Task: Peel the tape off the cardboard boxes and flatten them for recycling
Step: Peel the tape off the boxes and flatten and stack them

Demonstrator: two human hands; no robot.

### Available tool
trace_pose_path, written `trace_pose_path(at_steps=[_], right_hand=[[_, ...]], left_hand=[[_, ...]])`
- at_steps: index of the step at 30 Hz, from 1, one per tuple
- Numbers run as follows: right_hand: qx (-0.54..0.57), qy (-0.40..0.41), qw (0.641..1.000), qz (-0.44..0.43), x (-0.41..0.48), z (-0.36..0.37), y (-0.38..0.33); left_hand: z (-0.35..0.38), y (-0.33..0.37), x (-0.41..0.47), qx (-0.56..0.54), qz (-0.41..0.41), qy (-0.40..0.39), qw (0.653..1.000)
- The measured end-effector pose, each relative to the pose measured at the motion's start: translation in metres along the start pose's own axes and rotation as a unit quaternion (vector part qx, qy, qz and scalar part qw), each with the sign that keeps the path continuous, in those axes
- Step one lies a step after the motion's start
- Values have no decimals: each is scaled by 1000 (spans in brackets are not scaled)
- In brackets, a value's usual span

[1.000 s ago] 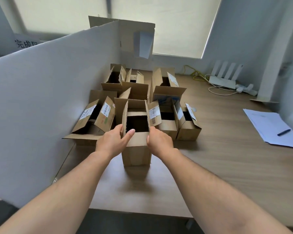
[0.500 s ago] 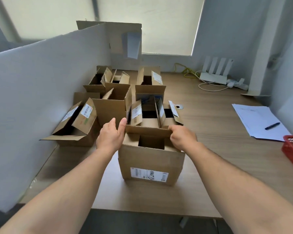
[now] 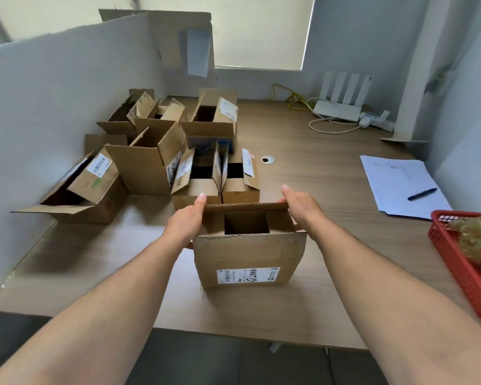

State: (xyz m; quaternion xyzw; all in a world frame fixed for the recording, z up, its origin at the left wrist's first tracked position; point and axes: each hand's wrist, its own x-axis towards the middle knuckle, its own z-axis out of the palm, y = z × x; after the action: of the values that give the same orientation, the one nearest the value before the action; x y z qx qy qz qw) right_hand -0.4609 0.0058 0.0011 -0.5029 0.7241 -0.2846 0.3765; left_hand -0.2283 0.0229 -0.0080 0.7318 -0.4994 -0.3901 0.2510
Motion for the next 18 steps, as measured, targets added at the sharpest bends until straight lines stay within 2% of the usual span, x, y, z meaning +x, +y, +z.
trace_pose_path(at_steps=[2,5,7,9,12,15,18], right_hand=[[33,-12,997,67,1,-7,9],[31,-109,977,182,-14,-16,15],[17,-136,971,197,-21,-23,17],[39,-129,972,194,-23,-25,18],[116,-109,971,175,-23,-26,24],[257,-31,954,152,-22,-32,28],[308,20,940,143,-23,-37,31]], left_hand=[[9,1,-2,-30,-16,-14,999],[18,0,-6,-47,-27,-50,997],[22,1,-9,-39,-23,-74,996],[21,2,-11,-45,-27,-74,996],[14,7,-14,-127,-51,-76,988],[10,16,-11,-204,-69,-79,973],[12,20,-6,-226,-58,-58,971]])
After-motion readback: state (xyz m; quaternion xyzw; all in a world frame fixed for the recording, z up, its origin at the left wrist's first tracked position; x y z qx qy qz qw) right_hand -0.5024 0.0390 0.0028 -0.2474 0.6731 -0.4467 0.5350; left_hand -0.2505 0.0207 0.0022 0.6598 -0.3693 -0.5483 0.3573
